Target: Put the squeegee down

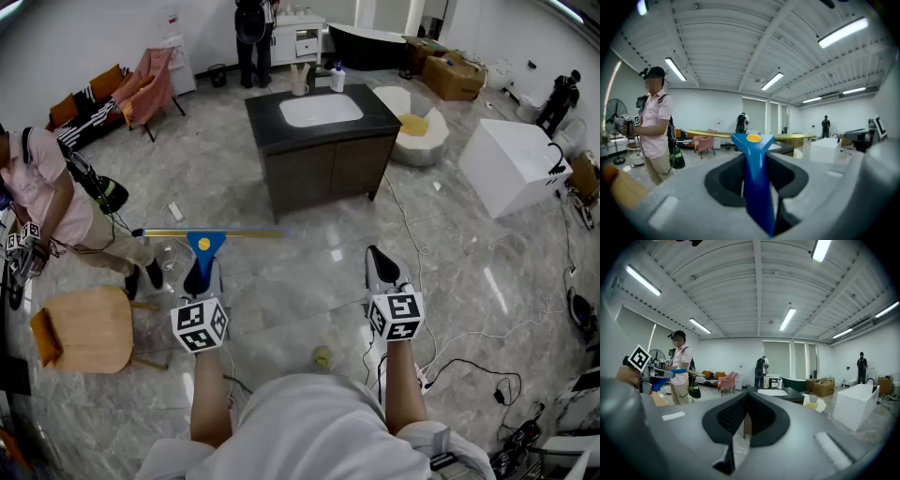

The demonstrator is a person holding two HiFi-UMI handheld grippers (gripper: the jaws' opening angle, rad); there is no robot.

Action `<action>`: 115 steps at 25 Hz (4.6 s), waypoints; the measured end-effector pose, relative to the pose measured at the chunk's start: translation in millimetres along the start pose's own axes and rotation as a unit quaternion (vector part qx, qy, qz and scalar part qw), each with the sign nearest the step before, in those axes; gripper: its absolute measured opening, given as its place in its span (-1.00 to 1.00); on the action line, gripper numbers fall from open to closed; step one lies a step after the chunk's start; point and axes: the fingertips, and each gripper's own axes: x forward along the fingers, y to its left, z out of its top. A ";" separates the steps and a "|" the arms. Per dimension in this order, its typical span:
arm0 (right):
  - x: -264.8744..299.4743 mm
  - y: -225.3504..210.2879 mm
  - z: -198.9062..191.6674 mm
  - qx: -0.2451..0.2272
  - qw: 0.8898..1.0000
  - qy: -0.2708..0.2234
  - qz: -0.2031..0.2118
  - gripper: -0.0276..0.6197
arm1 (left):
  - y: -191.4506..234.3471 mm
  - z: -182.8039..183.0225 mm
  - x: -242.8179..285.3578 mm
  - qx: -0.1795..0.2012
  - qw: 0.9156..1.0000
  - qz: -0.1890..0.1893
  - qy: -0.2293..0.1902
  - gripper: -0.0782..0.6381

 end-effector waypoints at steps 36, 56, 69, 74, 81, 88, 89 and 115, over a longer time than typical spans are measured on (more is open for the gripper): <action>73.9 -123.2 -13.1 0.024 1.000 -0.014 0.011 -0.91 | -76.6 10.7 121.5 0.024 1.000 0.005 0.016 -0.42; 254.1 -162.6 -7.8 0.022 1.000 0.006 0.000 -0.91 | -25.2 14.2 311.6 0.006 0.999 -0.011 0.032 -0.42; 425.2 -154.3 29.5 0.014 1.000 0.010 -0.013 -0.91 | 59.4 44.9 467.7 -0.002 0.999 -0.034 0.038 -0.42; 458.2 -154.7 26.2 0.016 1.000 0.020 -0.018 -0.91 | 73.1 44.5 499.6 -0.004 0.998 -0.043 0.043 -0.42; 502.8 -164.0 32.5 0.013 1.000 0.020 -0.015 -0.91 | 85.9 47.5 539.6 -0.011 0.998 -0.039 0.048 -0.42; 571.1 -190.5 38.9 0.011 1.000 0.012 0.003 -0.91 | 92.6 54.8 600.6 -0.015 0.998 -0.024 0.048 -0.42; 582.8 -196.3 39.6 0.012 1.000 0.012 0.006 -0.91 | 93.1 56.4 611.3 -0.014 0.999 -0.021 0.048 -0.42; 889.4 -412.4 48.5 0.032 0.994 0.044 0.098 -0.91 | 36.1 94.2 920.0 -0.025 0.992 0.069 0.099 -0.42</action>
